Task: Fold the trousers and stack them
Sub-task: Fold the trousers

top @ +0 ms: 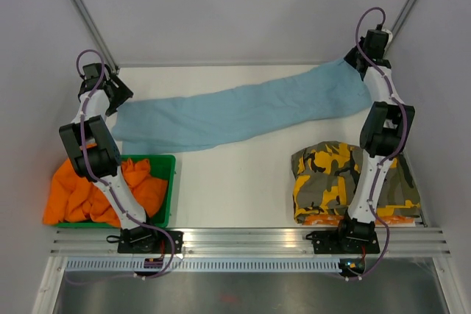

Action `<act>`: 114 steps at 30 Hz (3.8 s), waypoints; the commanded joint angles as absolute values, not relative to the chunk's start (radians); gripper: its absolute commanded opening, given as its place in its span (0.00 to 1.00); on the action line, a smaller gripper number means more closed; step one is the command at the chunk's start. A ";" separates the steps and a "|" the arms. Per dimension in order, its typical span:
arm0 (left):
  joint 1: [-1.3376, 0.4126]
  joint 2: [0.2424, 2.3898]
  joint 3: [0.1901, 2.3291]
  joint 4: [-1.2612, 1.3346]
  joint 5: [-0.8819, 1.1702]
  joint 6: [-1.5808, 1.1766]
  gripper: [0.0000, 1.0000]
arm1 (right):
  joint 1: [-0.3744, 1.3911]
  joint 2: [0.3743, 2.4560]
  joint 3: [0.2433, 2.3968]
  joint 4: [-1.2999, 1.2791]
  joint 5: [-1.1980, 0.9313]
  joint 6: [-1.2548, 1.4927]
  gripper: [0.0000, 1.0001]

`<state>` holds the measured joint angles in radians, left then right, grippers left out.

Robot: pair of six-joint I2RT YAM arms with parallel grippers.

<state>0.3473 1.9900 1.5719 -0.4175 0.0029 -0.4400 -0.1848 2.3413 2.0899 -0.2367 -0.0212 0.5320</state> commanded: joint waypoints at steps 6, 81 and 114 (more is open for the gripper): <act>0.351 1.968 1.592 -0.407 0.020 -0.433 0.82 | -0.198 2.069 1.829 -0.230 0.176 0.431 0.00; 0.465 1.825 1.396 -0.403 -0.009 -0.666 0.85 | -0.235 2.075 1.376 0.186 0.109 0.993 0.02; 0.387 2.390 2.022 -0.586 -0.063 -0.422 0.77 | -0.235 2.056 1.345 0.259 0.048 0.922 0.00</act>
<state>0.4015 2.3486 1.9415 -0.4862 -0.0021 -0.4774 -0.2394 2.0762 1.3453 0.2180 0.0532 0.9272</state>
